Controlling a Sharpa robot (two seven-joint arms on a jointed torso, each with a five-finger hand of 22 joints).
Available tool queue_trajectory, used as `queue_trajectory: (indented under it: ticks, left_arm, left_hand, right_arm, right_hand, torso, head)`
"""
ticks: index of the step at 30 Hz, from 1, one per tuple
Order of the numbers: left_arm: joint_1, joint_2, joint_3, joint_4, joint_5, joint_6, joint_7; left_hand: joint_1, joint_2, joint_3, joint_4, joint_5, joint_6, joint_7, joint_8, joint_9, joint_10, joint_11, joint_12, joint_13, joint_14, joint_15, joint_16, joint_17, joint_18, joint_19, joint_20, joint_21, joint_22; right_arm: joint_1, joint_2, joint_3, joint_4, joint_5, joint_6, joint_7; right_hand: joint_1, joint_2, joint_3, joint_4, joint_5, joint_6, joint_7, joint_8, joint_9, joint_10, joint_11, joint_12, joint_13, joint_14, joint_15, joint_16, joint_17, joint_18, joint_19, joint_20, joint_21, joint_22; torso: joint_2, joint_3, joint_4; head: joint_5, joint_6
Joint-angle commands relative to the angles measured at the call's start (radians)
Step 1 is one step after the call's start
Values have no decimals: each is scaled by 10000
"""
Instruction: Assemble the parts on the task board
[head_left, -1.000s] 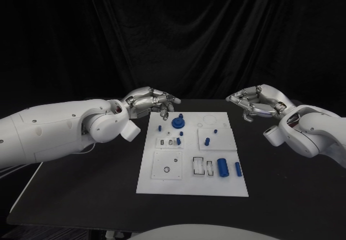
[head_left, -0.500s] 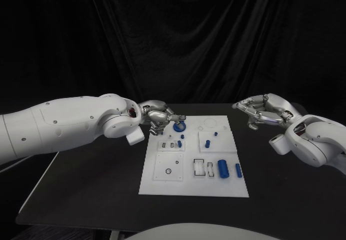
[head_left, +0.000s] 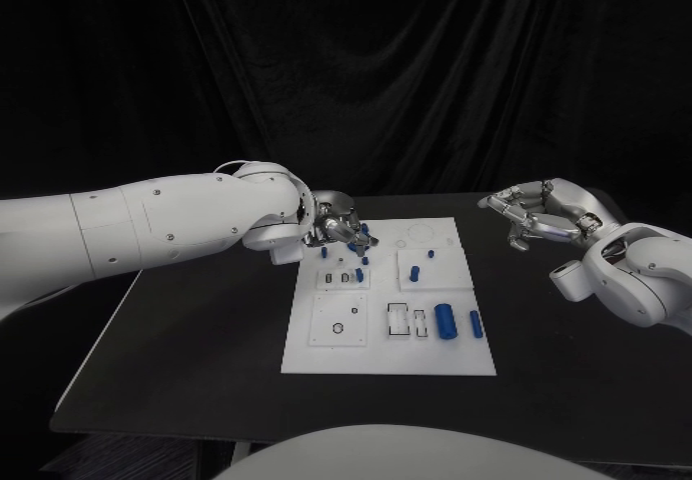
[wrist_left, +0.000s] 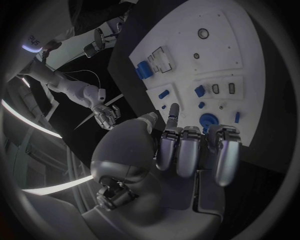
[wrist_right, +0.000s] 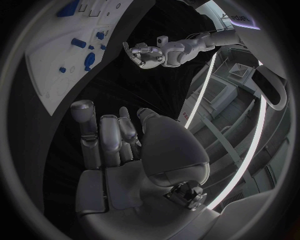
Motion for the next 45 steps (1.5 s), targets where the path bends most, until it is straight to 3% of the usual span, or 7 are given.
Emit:
queue_trajectory:
  ticks: [1, 8, 16, 21, 28, 36, 45]
  left_arm:
    - [19, 250, 10, -265, -659, 322, -1218]
    - [5, 626, 8, -688, -699, 502, -1993]
    - [-41, 959, 7, -1155, -708, 558, -2366]
    - [-200, 1131, 6, -1413, -709, 485, -2283]
    - [-418, 1210, 6, -1561, -710, 253, -2202]
    - [-645, 1276, 6, -1648, -710, 109, -2070]
    - [-780, 1350, 6, -1720, -710, -460, -1665]
  left_hand:
    - [70, 41, -23, -54, -3, 110, -29, 149, 288, 1074, -115, 34, 2627, 1076, -115, -34, 2626, -88, 442, -105, -4, 1798]
    - [-161, 92, -158, -49, -130, -5, -161, 665, 1369, 1074, -250, 34, 2627, 1076, -254, -34, 2626, -60, 393, -257, -65, 1676]
    - [-404, 146, -142, -343, -106, -247, -453, 1815, 3715, 1074, -531, 34, 2627, 1076, -512, -34, 2626, -47, 399, -516, -134, 1614]
    - [-458, 109, -143, -376, -140, -239, -489, 1895, 4004, 1074, -557, 34, 2627, 1076, -546, -34, 2626, -40, 382, -549, -152, 1584]
    - [-719, 188, -181, -211, -241, -169, -526, 1911, 4389, 1074, -590, 34, 2627, 1076, -580, -34, 2626, -38, 382, -584, -167, 1578]
    - [-747, 189, -169, -201, -203, -80, -560, 1894, 4489, 1074, -619, 34, 2627, 1076, -601, -34, 2626, -17, 329, -603, -203, 1495]
    - [-663, 154, -95, -301, -105, -66, -577, 1742, 4555, 1074, -640, 34, 2627, 1076, -625, -34, 2626, -15, 325, -628, -213, 1487]
  right_arm:
    - [-70, -10, 8, -35, 55, 47, -71]
    - [-132, 1, 8, -75, 55, 150, -142]
    - [-148, 11, 8, -107, 55, 224, -271]
    - [-150, 45, 9, -117, 55, 259, -321]
    - [-151, 65, 9, -110, 55, 326, -336]
    - [-153, 66, 9, -77, 55, 318, -282]
    - [-153, 45, 9, -59, 55, 385, -317]
  right_hand:
    - [121, 10, -7, -33, 38, -46, 17, 48, -15, 78, 18, 43, -10, 35, 21, 33, -11, 72, 5, 39, -31, 877]
    - [151, 11, -8, -34, 74, -59, 21, 59, -19, 57, 21, 37, -32, 26, 24, 25, -27, 79, -7, 42, -65, 868]
    - [335, -8, -2, -52, 247, -111, 29, 121, -37, 45, 28, 48, -67, 31, 33, 43, -43, 87, -2, 52, -93, 858]
    - [382, -8, 1, -49, 306, -128, 33, 138, -43, 23, 31, 45, -90, 33, 34, 50, -46, 94, -12, 53, -124, 849]
    - [417, -2, 6, -48, 352, -138, 35, 153, -47, 6, 33, 41, -108, 34, 35, 54, -51, 97, -13, 55, -135, 846]
    - [471, 9, 19, -52, 409, -151, 36, 175, -51, 11, 33, 48, -112, 47, 35, 75, -41, 98, -9, 56, -138, 845]
    - [480, 12, 21, -50, 421, -154, 37, 180, -52, 1, 33, 46, -121, 49, 35, 78, -41, 99, -8, 56, -139, 844]
  torso:
    - [-4, 74, -35]
    - [27, 101, -89]
    - [24, 90, -70]
    - [8, 102, -107]
    - [8, 105, -55]
    - [-9, 120, -96]
    - [-16, 130, -70]
  head:
    - [50, -89]
    - [116, -166]
    - [95, -240]
    - [113, -240]
    - [14, -240]
    - [103, -240]
    - [74, -240]
